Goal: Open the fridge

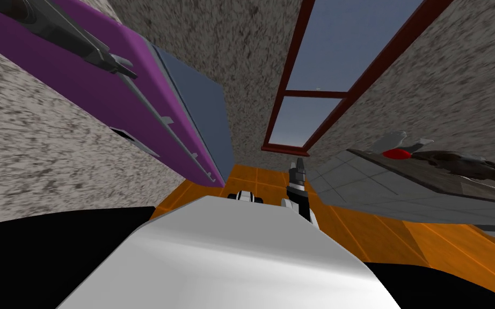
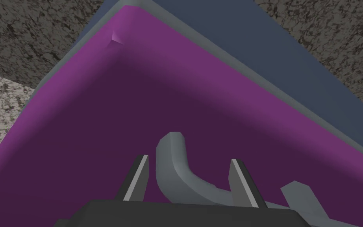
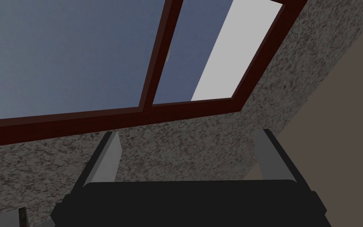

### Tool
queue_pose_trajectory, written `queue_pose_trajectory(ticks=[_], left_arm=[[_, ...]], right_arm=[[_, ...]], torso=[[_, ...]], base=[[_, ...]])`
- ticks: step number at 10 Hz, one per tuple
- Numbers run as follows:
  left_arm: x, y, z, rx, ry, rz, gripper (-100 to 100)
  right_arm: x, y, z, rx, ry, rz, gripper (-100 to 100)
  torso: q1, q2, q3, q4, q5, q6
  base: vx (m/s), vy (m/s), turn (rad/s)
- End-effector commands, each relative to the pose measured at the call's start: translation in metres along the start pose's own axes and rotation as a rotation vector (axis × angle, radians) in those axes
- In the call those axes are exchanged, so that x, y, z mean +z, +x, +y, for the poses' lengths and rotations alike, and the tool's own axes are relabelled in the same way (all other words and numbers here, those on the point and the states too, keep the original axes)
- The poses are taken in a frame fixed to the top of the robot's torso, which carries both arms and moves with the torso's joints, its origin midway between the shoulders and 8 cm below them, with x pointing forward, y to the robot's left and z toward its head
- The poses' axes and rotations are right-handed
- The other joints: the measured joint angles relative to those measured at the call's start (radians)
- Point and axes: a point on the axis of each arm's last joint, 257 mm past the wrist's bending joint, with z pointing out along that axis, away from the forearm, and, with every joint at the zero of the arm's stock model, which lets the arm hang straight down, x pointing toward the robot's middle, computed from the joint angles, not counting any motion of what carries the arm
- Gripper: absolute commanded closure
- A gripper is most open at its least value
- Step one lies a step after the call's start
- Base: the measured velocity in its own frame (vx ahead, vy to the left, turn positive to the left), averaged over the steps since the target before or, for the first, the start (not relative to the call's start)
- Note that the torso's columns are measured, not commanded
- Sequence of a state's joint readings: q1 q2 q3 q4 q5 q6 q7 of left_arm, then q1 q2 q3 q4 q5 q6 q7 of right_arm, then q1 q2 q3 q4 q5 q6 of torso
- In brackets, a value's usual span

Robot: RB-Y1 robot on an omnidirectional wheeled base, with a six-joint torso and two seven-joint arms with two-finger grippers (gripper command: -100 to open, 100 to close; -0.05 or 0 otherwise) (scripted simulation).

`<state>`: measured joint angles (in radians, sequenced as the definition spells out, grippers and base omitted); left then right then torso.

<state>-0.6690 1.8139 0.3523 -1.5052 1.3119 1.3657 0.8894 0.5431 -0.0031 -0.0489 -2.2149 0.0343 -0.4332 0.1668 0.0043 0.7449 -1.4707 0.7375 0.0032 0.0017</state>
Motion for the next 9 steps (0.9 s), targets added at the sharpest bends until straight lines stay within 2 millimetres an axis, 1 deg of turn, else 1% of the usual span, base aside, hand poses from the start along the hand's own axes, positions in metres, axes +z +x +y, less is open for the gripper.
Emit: queue_pose_trajectory(ticks=[1,2,3,4,5,8,9], left_arm=[[-0.002,0.012,0.012,0.015,-0.037,0.037,100],[-0.006,0.021,0.018,0.024,-0.055,0.067,100],[-0.01,0.03,0.023,0.034,-0.073,0.096,100],[-0.01,0.03,0.023,0.034,-0.073,0.096,100],[-0.014,0.039,0.029,0.044,-0.09,0.125,100],[-0.029,0.064,0.047,0.078,-0.141,0.214,100],[-0.029,0.064,0.047,0.078,-0.141,0.214,100]], right_arm=[[0.0,0.0,0.0,0.0,0.0,0.0,0],[0.0,0.0,0.0,0.0,0.0,0.0,0],[0.0,0.0,0.0,0.0,0.0,0.0,0],[0.0,0.0,0.0,0.0,0.0,0.0,0],[0.0,0.0,0.0,0.0,0.0,0.0,0],[0.0,0.0,0.0,0.0,0.0,0.0,0],[0.0,0.0,0.0,0.0,0.0,0.0,0]], torso=[[0.005,0.002,0.001,0.002,0.001,-0.002],[0.005,-0.001,-0.001,0.003,0.002,-0.006],[0.005,-0.004,-0.004,0.003,0.001,-0.006],[0.005,-0.003,-0.003,0.002,0.001,-0.005],[0.005,-0.007,-0.006,0.002,0.0,-0.005],[0.004,-0.008,-0.007,0.001,0.0,-0.004],[0.004,-0.008,-0.007,0.001,0.0,-0.004]], base=[[-0.213,0.175,-0.064],[-0.204,0.149,-0.011],[-0.29,0.178,-0.006],[-0.252,0.162,-0.028],[-0.234,0.149,-0.013],[-0.287,0.229,-0.035],[-0.251,0.173,-0.02]])
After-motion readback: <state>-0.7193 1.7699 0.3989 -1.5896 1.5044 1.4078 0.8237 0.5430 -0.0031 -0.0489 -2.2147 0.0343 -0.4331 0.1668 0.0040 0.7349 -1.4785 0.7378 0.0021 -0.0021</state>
